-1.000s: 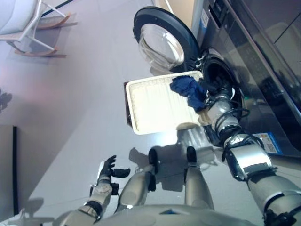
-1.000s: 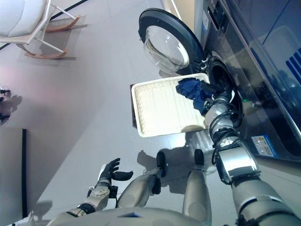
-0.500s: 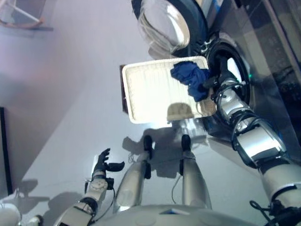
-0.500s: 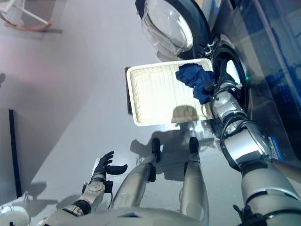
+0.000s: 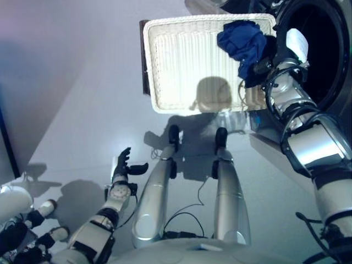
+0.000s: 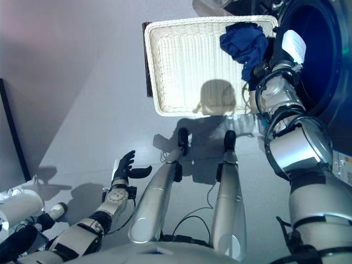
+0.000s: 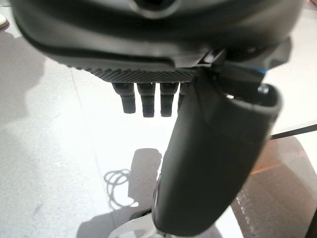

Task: Pick up the clothes and place them into the washing machine

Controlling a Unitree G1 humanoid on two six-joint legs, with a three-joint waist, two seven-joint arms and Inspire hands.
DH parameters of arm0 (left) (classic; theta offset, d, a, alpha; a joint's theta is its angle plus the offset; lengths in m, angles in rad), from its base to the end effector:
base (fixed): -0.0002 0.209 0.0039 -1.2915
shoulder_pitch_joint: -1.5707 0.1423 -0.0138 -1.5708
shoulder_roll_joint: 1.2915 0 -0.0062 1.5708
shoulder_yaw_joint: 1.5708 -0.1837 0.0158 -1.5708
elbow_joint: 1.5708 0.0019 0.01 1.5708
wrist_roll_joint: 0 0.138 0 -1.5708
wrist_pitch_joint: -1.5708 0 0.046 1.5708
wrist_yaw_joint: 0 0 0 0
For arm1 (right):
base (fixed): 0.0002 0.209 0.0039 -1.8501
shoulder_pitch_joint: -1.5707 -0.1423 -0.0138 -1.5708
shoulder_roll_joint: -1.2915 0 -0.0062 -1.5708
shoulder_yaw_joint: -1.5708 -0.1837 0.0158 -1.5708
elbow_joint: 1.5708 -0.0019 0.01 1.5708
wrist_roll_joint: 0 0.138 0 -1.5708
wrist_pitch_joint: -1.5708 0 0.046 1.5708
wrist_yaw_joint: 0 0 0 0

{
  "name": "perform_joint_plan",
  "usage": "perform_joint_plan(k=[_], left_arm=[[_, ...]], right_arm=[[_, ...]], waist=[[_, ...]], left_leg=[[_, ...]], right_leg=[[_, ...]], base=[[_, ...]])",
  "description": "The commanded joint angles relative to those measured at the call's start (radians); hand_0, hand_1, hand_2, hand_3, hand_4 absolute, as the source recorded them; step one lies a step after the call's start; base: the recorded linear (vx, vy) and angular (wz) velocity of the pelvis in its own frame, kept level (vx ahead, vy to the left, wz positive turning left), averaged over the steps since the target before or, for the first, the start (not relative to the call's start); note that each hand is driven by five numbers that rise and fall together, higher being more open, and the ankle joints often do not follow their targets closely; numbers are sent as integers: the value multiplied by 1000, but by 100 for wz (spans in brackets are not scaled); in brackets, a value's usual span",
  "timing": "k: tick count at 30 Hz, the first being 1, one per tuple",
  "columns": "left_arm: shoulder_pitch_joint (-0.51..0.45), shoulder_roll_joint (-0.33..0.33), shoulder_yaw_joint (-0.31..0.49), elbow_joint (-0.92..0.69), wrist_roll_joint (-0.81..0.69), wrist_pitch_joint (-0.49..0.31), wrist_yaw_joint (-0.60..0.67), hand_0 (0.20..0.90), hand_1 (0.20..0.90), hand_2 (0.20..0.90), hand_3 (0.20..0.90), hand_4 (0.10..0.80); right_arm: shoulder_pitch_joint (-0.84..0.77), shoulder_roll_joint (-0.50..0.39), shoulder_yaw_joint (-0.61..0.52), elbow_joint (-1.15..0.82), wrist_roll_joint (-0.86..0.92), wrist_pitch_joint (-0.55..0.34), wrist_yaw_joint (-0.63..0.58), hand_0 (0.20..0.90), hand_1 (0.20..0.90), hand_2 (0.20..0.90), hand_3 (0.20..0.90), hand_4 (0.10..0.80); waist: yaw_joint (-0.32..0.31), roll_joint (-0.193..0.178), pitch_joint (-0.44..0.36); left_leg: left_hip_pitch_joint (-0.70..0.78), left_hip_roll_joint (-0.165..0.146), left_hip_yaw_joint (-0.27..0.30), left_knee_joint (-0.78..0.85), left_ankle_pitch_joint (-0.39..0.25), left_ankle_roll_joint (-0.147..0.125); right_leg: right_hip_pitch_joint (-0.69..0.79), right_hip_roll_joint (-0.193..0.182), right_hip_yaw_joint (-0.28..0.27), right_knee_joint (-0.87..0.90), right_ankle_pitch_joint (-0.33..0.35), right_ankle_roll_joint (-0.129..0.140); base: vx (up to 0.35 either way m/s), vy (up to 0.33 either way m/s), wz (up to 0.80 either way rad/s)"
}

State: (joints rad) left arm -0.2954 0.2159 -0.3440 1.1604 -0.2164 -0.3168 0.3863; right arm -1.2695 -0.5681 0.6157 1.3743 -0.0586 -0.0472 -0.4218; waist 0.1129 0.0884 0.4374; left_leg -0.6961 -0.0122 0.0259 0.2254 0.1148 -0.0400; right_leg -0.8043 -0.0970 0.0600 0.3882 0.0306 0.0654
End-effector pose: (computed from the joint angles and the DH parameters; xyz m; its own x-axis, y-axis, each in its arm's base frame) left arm 0.1933 0.1842 -0.0703 0.8363 0.3136 -0.4497 -0.1447 0.9174 0.3707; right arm 0.3676 -0.2409 0.2008 0.8830 -0.3674 0.2921 0.4378 0.4205 -0.7947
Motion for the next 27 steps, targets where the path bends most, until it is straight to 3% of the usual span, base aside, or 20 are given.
perform_joint_plan(k=[1, 6, 8, 15, 27], left_arm=[[24, 64, -11, 4, -35, -16, 56, 900, 900, 900, 900, 800], [16, 62, -24, -22, -34, -20, 63, 900, 900, 900, 900, 800], [14, 68, -28, -43, -38, -24, 68, 900, 900, 900, 900, 800], [-1, 71, -43, -99, -40, -29, 84, 900, 900, 900, 900, 800], [39, 66, -60, -218, -41, -30, 73, 900, 900, 900, 900, 800]], right_arm=[[-151, -73, 88, 39, 16, -53, -55, 900, 900, 900, 900, 800], [-168, -84, 108, 67, 1, -46, -52, 900, 900, 900, 900, 800], [-192, -110, 126, 95, -10, -38, -44, 900, 900, 900, 900, 800], [-267, -192, 189, 111, -19, -34, -40, 900, 900, 900, 900, 800], [-294, -273, 190, 114, 61, -46, 25, 900, 900, 900, 900, 800]], waist=[[24, 10, -27], [34, 24, -18], [48, 35, -6], [70, 73, 16], [90, 112, 29]], left_leg=[[-85, -36, 8, 27, 3, -14], [-99, -42, 0, 22, 10, -17], [-116, -47, -8, 36, -12, -25], [-196, -49, -25, 44, 12, -45], [-274, -55, -30, 64, 27, -57]], right_leg=[[-14, 39, -35, 11, -6, -16], [-30, 37, -38, 21, -12, -17], [-50, 32, -37, 42, -42, -14], [-136, 25, -49, 97, -60, -20], [-228, 10, -47, 164, -88, -27]], base=[[-16, -12, 14], [-16, -5, 14], [25, -37, 7], [-27, -36, 14], [8, -20, 14]])
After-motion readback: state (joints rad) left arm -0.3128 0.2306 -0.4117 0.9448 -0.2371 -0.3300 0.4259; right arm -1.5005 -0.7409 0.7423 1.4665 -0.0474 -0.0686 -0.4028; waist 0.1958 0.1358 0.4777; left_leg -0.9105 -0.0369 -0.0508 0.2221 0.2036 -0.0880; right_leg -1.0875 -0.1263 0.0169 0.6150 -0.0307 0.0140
